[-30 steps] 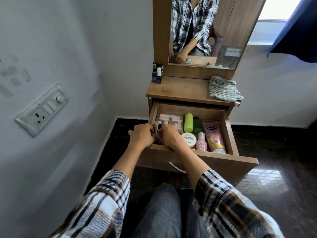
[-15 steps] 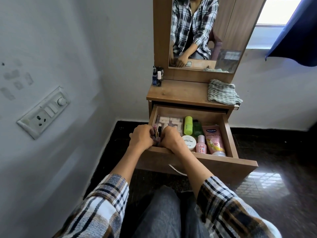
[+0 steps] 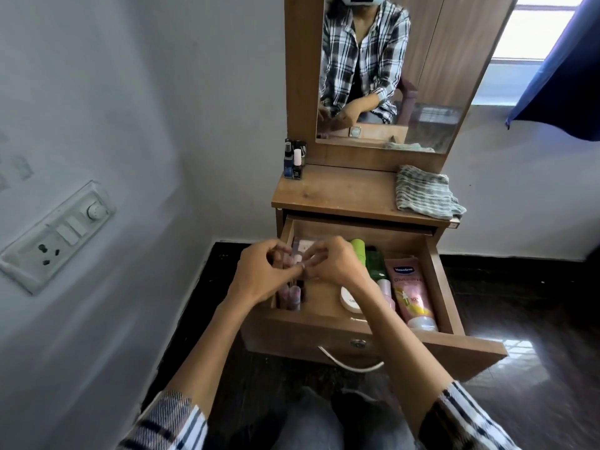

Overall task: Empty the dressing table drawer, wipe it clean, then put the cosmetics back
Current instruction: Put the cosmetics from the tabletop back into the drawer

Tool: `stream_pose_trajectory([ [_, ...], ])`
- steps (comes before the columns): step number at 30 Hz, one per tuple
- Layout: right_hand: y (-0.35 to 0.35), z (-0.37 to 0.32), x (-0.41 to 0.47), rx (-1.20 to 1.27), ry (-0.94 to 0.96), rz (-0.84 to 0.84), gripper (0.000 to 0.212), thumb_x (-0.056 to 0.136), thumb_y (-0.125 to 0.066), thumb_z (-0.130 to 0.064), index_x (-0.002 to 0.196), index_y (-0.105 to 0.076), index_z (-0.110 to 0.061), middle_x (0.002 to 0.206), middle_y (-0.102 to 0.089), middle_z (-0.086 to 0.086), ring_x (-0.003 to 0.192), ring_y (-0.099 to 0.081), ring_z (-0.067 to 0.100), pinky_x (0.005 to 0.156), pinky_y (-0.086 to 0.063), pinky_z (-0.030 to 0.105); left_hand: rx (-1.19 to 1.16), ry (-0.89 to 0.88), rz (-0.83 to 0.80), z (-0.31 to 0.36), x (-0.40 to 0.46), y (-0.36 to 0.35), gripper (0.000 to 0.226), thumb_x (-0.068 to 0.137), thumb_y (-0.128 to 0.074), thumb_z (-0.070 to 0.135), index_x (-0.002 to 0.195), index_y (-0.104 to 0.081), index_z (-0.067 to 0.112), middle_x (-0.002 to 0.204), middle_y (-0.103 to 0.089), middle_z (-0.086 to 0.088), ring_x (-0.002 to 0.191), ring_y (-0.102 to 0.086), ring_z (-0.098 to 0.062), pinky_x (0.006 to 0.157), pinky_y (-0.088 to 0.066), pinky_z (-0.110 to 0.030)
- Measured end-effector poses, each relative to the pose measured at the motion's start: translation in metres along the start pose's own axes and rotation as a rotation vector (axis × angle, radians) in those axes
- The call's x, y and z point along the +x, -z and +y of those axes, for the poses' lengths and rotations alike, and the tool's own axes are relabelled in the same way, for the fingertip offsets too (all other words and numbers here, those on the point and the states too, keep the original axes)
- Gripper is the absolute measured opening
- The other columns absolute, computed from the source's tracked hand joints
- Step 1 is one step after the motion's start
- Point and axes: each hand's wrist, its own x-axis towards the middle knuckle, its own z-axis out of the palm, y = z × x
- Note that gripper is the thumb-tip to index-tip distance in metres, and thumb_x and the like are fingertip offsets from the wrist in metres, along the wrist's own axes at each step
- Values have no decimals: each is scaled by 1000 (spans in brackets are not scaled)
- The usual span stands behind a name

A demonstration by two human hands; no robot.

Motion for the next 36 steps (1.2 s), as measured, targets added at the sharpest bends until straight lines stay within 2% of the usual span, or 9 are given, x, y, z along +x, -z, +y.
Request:
stream_pose_trajectory([
  [5, 20, -21, 48, 204, 71, 58, 21, 80, -70, -6, 100, -68, -7, 83, -66, -1, 73, -61, 4, 58, -50, 11, -216, 51, 119, 10, 57, -4, 19, 80, -71, 23, 96, -63, 17, 92, -60, 7, 78, -53, 2, 64, -40, -5],
  [8, 20, -26, 89, 310, 102, 186, 25, 84, -69, -14, 107, -63, -6, 101, -66, 2, 87, -58, 7, 67, -47, 13, -280, 105, 207, 5, 102, -10, 30, 87, -64, 19, 114, -61, 7, 108, -62, -1, 95, -58, -9, 70, -43, -6],
  [11, 18, -28, 134, 389, 16, 273, 38, 87, -66, -18, 123, -55, -12, 117, -59, 0, 96, -56, 9, 66, -48, 14, -254, 159, 245, -7, 149, -21, 41, 92, -57, 15, 131, -49, 5, 130, -55, -8, 118, -53, -18, 93, -44, -22],
  [15, 12, -24, 182, 418, 33, 353, 41, 89, -63, -16, 128, -52, -12, 128, -56, 6, 107, -56, 15, 92, -52, 33, -207, 203, 245, -18, 194, -39, 47, 95, -50, 11, 140, -37, 4, 143, -42, -12, 130, -42, -23, 106, -35, -29],
  [18, 9, -23, 201, 398, 101, 363, 38, 89, -63, -11, 126, -54, -9, 124, -58, 9, 109, -58, 17, 90, -48, 24, -196, 161, 235, -23, 211, -46, 45, 94, -51, 10, 138, -40, 5, 140, -46, -11, 127, -46, -24, 103, -37, -30],
  [22, 3, -20, 209, 282, 188, 424, 32, 89, -63, -11, 121, -60, -8, 118, -64, 7, 110, -60, 18, 93, -46, 24, -177, 66, 255, -30, 216, -51, 36, 91, -56, 11, 127, -53, 8, 127, -58, -9, 115, -56, -22, 91, -41, -21],
  [26, 0, -19, 207, 229, 228, 436, 28, 89, -62, -10, 117, -62, -8, 115, -67, 6, 108, -60, 16, 86, -41, 17, -134, 37, 278, -30, 213, -51, 34, 91, -58, 13, 125, -55, 9, 125, -60, -9, 112, -57, -23, 90, -42, -22],
  [31, 5, -17, 192, 226, 234, 391, 29, 87, -64, -10, 116, -63, -7, 113, -67, 8, 107, -61, 17, 88, -43, 21, -130, 29, 303, -25, 198, -45, 29, 89, -61, 13, 117, -58, 6, 118, -63, -9, 101, -59, -16, 82, -42, -18],
  [36, 17, -10, 148, 201, 205, 325, 30, 87, -65, -10, 116, -64, -8, 108, -69, 5, 99, -61, 12, 82, -45, 20, -100, -57, 183, -13, 164, -33, 28, 83, -68, 12, 109, -61, 4, 105, -64, -4, 89, -58, -11, 75, -46, -14],
])
